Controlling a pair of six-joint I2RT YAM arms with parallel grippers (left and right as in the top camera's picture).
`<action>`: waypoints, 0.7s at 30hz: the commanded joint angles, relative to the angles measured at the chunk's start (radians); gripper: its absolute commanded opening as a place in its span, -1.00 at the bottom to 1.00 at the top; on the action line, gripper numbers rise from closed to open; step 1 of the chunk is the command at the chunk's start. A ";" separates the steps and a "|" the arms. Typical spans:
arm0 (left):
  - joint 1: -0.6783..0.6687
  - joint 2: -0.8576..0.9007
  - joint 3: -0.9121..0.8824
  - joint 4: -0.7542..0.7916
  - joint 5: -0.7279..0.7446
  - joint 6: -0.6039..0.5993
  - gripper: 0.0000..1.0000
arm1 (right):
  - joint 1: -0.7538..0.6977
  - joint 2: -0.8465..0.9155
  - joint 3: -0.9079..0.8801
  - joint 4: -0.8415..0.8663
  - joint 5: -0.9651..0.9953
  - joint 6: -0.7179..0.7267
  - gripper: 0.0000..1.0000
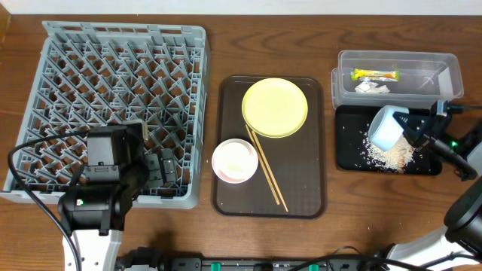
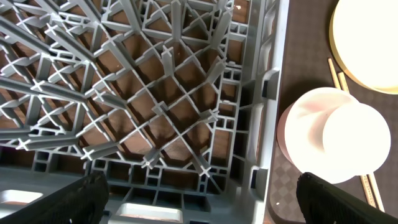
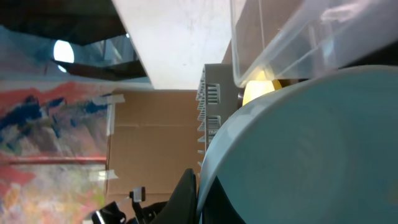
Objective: Sort waste into correct bins and load items into the dishwasher
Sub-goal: 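Shake the inverted blue bowl to empty the rice onto the black tray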
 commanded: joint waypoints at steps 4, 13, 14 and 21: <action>0.004 -0.001 0.020 0.003 -0.008 -0.006 0.95 | 0.003 -0.001 0.002 -0.044 0.133 0.119 -0.98; 0.004 -0.001 0.020 0.006 -0.008 -0.005 0.95 | 0.011 -0.004 0.003 0.008 0.025 0.058 -0.97; 0.004 -0.001 0.020 0.006 -0.008 -0.005 0.95 | 0.013 -0.004 0.003 0.004 0.039 0.064 -0.97; 0.004 -0.001 0.020 0.010 -0.008 -0.005 0.95 | 0.070 -0.061 0.004 -0.102 0.209 -0.010 -0.97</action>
